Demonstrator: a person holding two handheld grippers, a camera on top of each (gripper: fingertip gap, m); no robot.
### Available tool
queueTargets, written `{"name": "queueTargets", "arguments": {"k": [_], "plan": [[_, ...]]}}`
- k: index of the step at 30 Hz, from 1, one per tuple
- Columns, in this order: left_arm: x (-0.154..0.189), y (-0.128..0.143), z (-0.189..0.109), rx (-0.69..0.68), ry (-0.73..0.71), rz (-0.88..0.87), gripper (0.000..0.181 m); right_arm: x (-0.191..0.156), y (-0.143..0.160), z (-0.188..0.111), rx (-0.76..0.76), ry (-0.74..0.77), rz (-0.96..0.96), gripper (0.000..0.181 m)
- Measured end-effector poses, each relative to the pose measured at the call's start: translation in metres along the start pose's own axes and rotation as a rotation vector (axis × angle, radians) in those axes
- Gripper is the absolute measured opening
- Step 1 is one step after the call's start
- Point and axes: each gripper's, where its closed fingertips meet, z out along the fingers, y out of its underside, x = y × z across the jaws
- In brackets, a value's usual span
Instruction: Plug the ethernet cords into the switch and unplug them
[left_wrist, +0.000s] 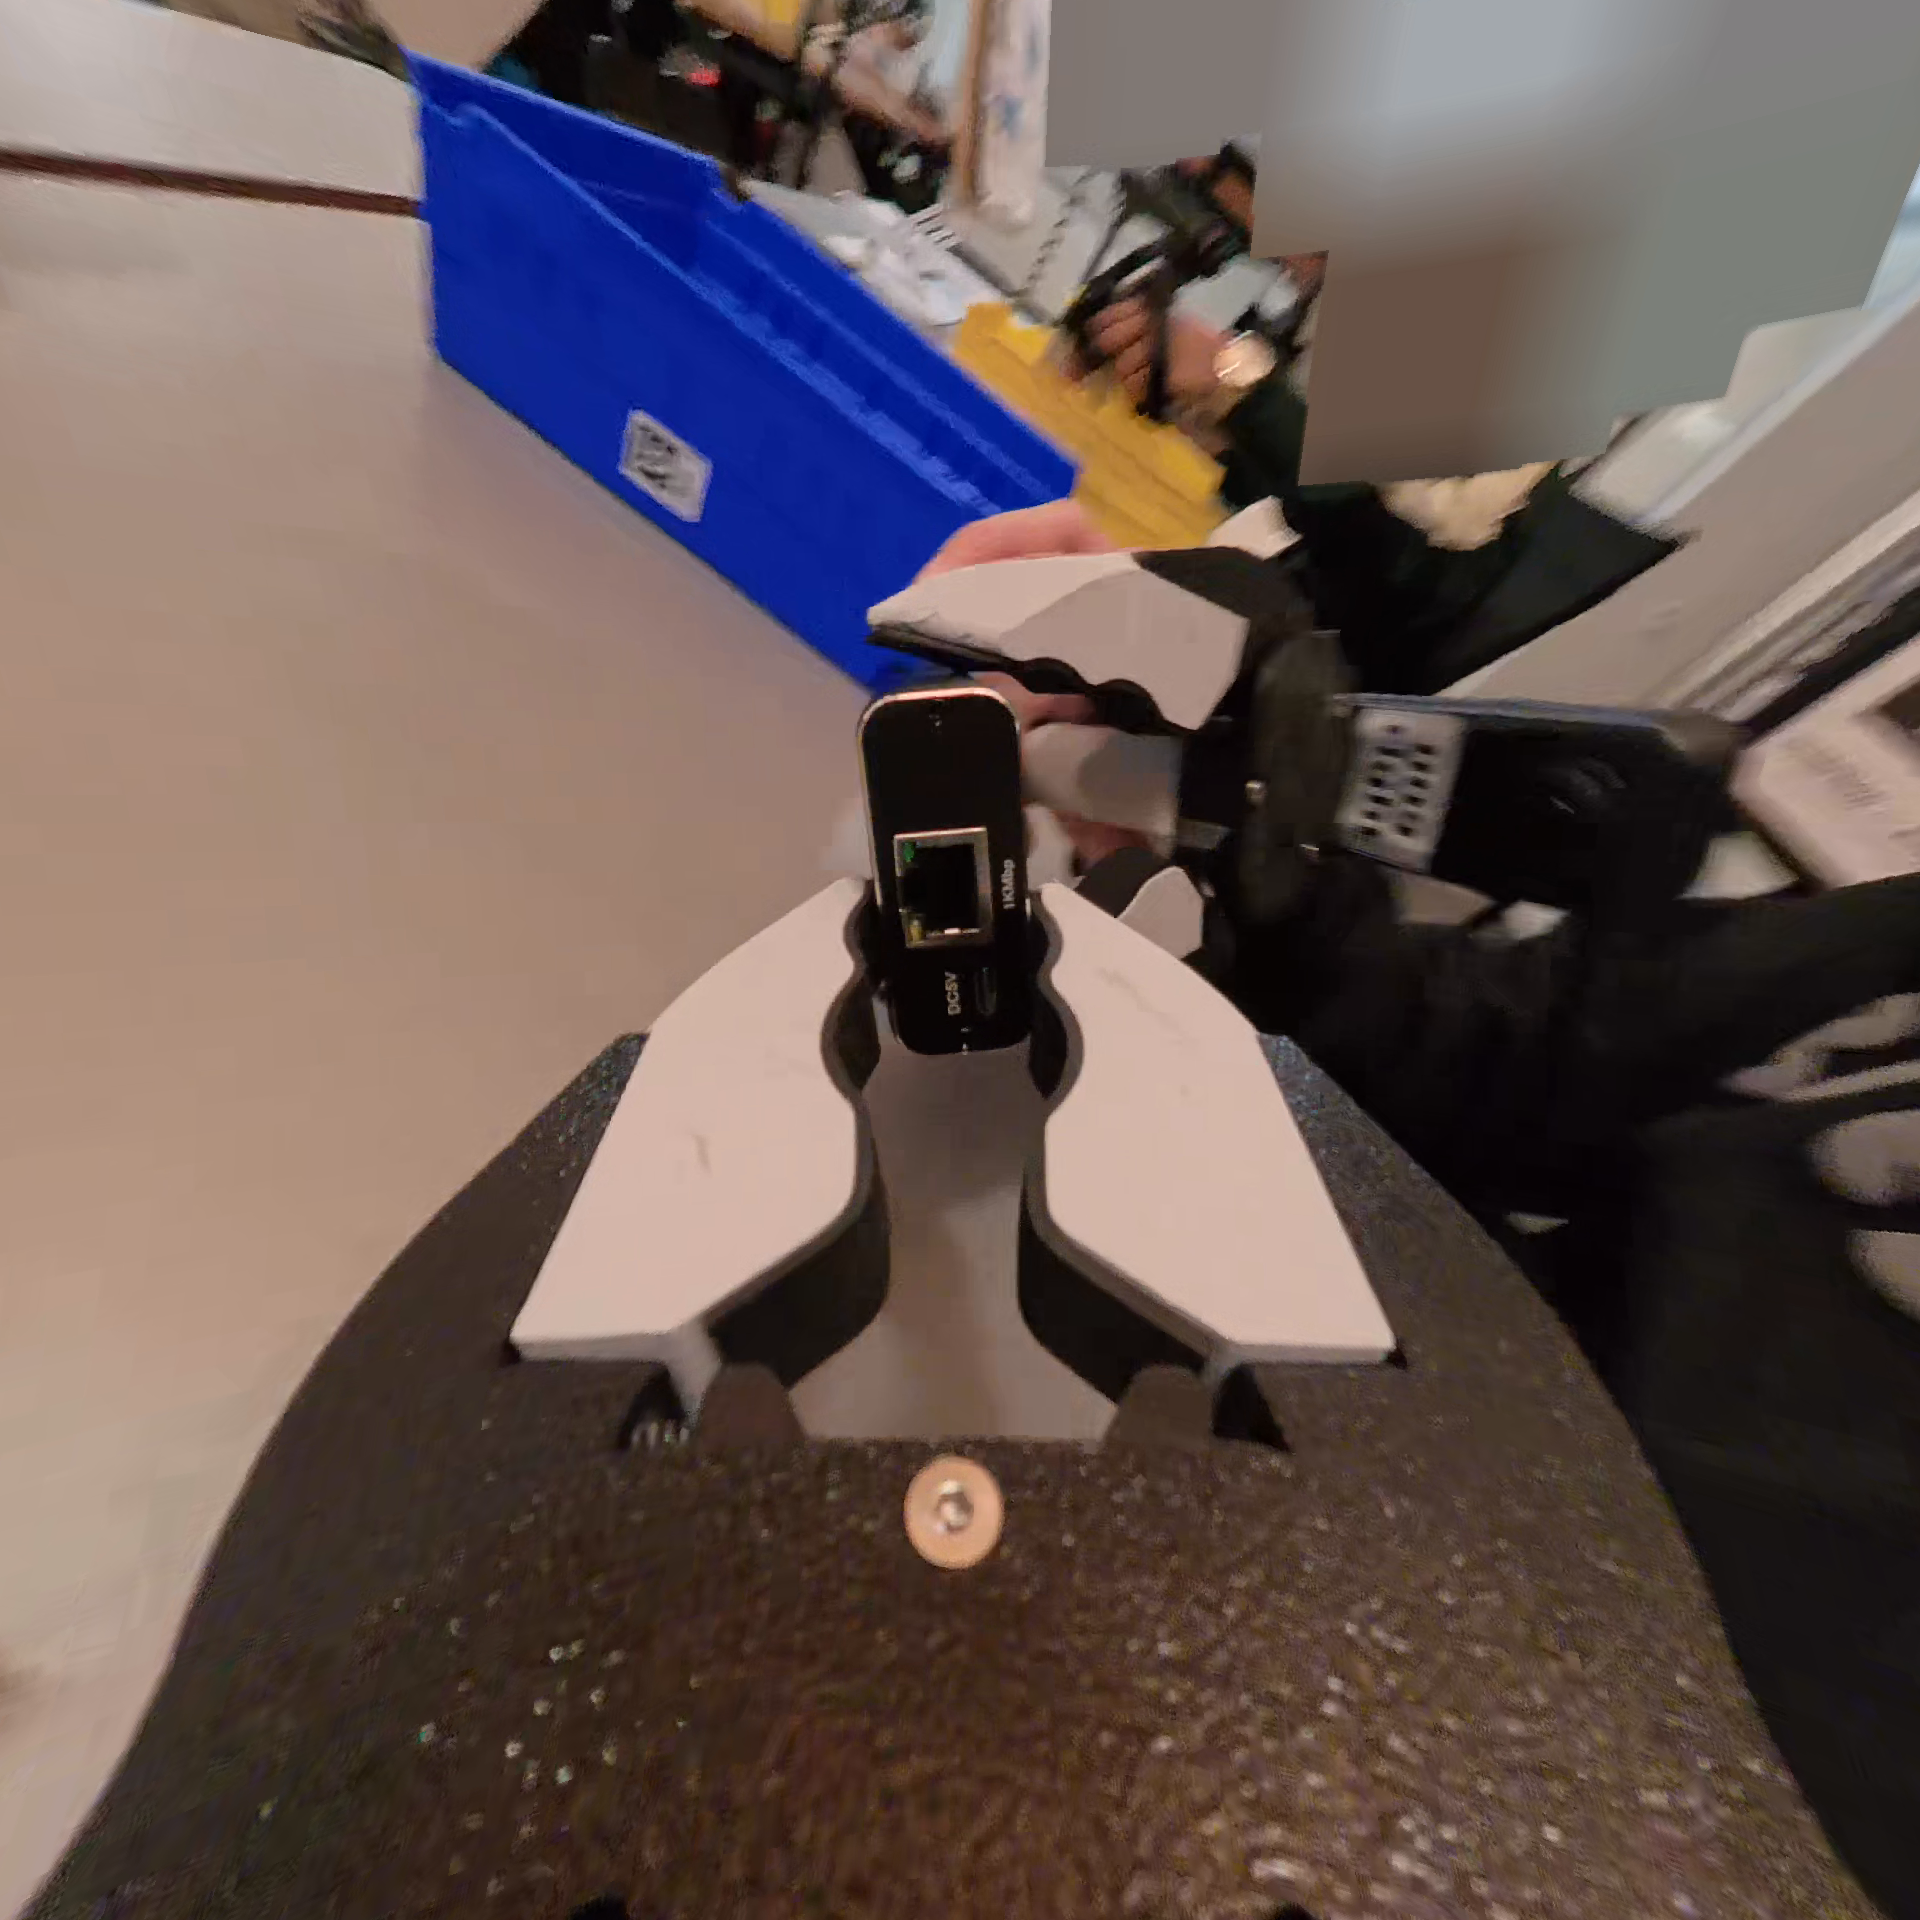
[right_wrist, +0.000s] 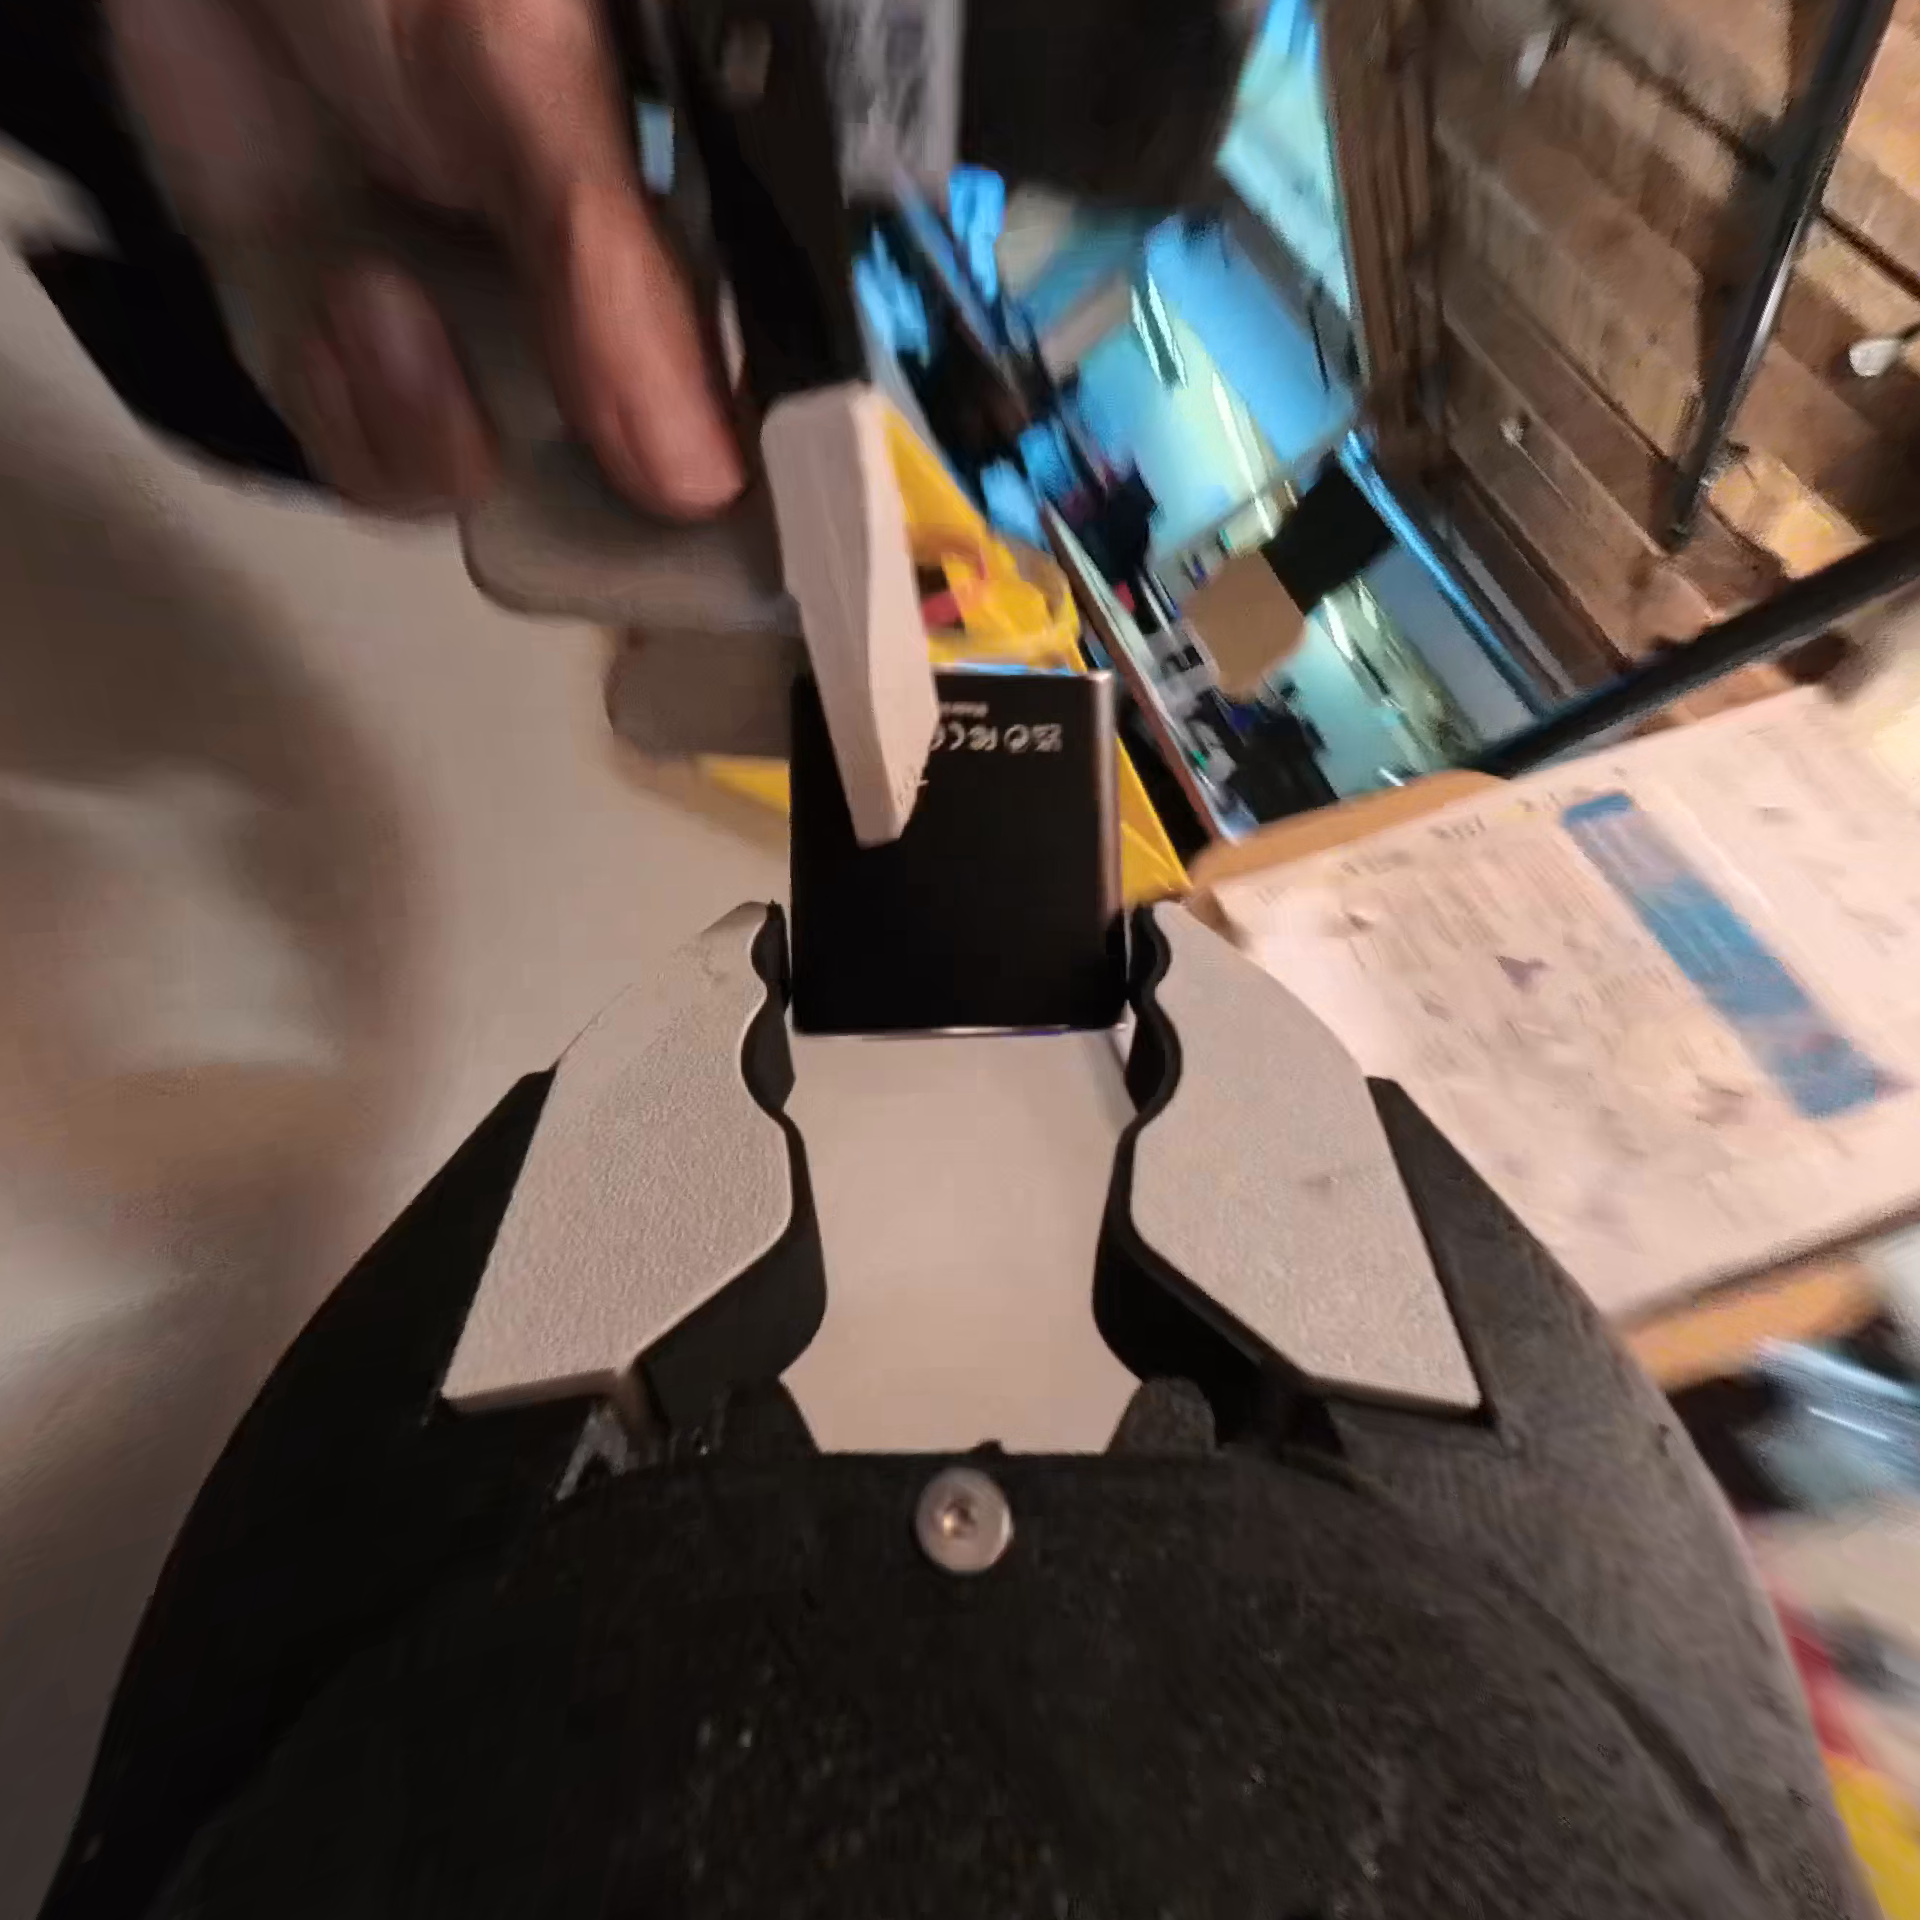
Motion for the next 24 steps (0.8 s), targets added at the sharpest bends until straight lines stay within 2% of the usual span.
{"name": "queueTargets", "arguments": {"k": [3,5,7,8,10,12,17,24], "plan": [[0.018,-0.005,0.0,0.045,0.208,-0.166,0.025,0.009,-0.024,-0.014,0.264,-0.07,0.347,0.081],[0.027,-0.005,0.005,0.056,0.293,-0.245,0.025,0.01,-0.027,-0.017,0.321,-0.104,0.433,0.087],[0.032,-0.005,0.01,0.061,0.336,-0.31,0.025,0.001,-0.03,-0.018,0.351,-0.155,0.441,0.084],[0.033,-0.004,0.013,0.061,0.346,-0.334,0.025,0.003,-0.031,-0.017,0.357,-0.136,0.446,0.089],[0.034,-0.004,0.014,0.064,0.368,-0.382,0.025,0.007,-0.031,-0.018,0.374,-0.119,0.468,0.085],[0.036,-0.001,0.017,0.043,0.375,-0.398,0.024,0.01,-0.031,-0.021,0.394,-0.111,0.477,0.077],[0.042,0.004,0.021,0.001,0.399,-0.417,0.025,-0.002,-0.036,-0.023,0.402,-0.186,0.429,0.078],[0.034,-0.009,0.023,0.099,0.323,-0.424,0.027,0.006,-0.027,-0.016,0.334,-0.165,0.5,0.077]]}}
